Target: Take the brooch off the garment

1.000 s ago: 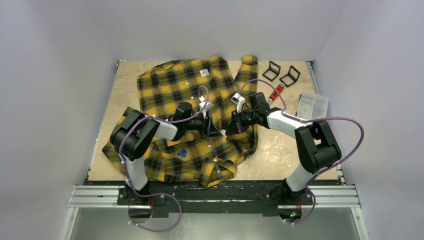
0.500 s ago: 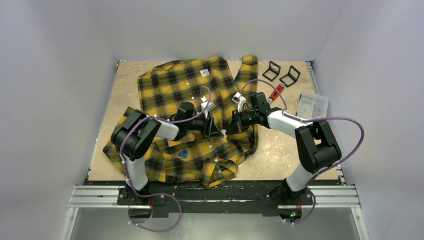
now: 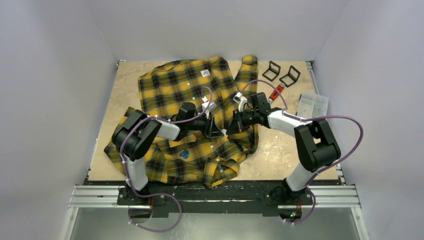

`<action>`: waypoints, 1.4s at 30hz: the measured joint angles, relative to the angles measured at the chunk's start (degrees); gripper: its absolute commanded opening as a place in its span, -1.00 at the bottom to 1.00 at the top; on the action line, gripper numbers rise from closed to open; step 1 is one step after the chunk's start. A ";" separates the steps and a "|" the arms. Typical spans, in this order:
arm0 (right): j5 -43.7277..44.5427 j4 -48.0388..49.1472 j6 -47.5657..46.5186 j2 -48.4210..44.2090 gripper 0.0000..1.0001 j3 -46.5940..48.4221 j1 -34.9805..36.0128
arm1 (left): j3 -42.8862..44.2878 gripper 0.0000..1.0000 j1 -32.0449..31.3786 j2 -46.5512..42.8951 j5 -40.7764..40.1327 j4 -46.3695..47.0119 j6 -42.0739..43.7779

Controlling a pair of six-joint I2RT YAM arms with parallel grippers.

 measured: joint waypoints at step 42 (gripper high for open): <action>0.44 3.89 4.57 0.37 -1.00 -1.64 -0.96 | 1.29 -0.46 -0.09 1.42 -4.07 -1.49 -14.25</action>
